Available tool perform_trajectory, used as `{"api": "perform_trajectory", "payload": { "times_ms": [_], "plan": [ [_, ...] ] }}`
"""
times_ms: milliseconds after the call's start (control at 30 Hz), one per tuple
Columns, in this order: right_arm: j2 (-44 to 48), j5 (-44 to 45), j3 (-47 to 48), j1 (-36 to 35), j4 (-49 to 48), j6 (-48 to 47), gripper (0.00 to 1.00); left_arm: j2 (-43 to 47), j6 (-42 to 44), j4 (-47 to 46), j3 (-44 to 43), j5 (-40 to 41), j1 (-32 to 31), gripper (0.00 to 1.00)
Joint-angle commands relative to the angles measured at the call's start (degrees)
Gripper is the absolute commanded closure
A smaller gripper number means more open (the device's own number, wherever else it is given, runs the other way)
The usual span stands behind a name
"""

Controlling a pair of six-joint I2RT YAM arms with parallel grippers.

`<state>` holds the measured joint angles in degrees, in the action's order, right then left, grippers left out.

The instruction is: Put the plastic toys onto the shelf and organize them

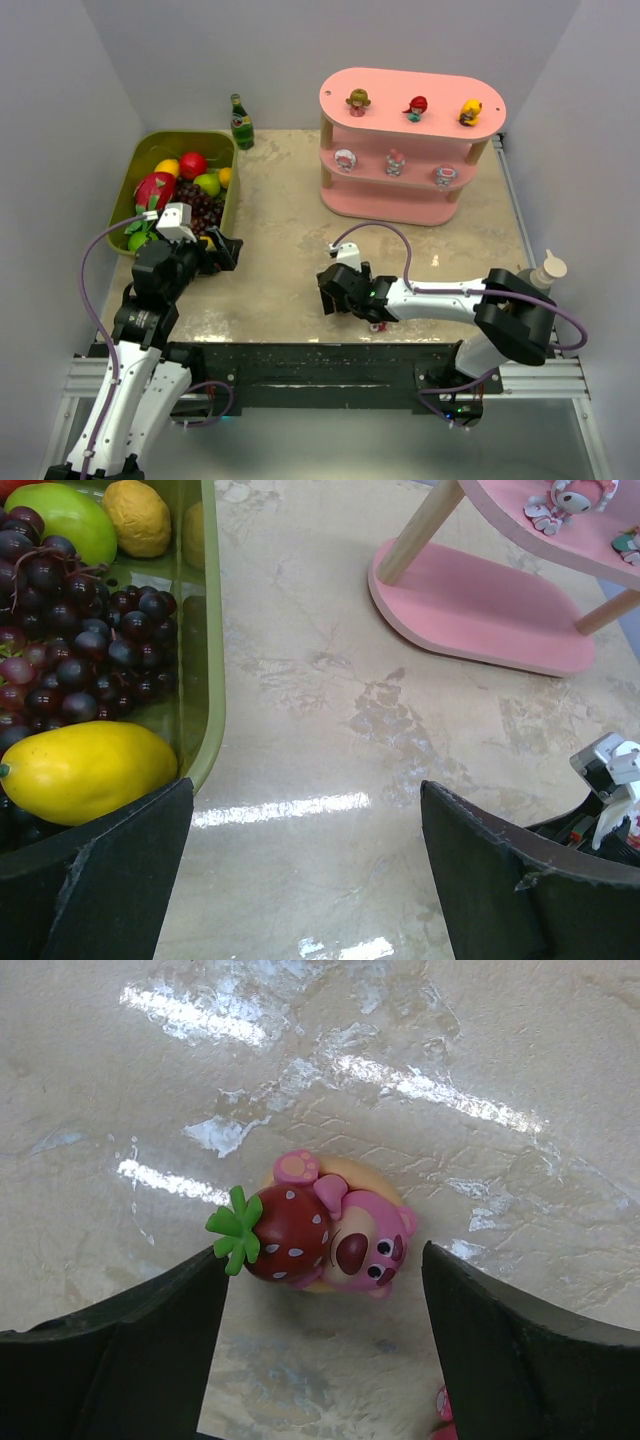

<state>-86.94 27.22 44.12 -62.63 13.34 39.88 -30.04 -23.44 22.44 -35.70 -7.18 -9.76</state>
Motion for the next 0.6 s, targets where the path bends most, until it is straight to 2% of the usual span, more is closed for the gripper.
{"api": "perform_trajectory", "payload": {
  "times_ms": [0, 200, 333, 467, 567],
  "plan": [
    [-0.2, 3.8, -0.7, -0.5, -0.7, 5.1, 0.24, -0.1, -0.3, -0.3, 0.3, -0.6, 0.4, 0.00],
    [-2.4, 4.6, -1.1, -0.4, -2.4, 7.4, 0.35, -0.2, -0.3, -0.4, 0.4, -0.7, 0.4, 0.00],
    [-3.4, 5.7, -0.9, -0.4, -3.2, 8.0, 0.51, -0.4, -0.2, -0.4, 0.4, -0.9, 0.4, 0.00],
    [-3.7, 8.4, 0.1, -0.4, -3.8, 7.7, 0.63, -0.5, -0.2, -0.4, 0.4, -0.9, 0.4, 0.00],
    [-4.3, 11.1, 2.5, 0.5, -3.6, 6.1, 0.66, -0.5, -0.2, -0.5, 0.5, -1.2, 0.4, 0.01]
  ]
}}
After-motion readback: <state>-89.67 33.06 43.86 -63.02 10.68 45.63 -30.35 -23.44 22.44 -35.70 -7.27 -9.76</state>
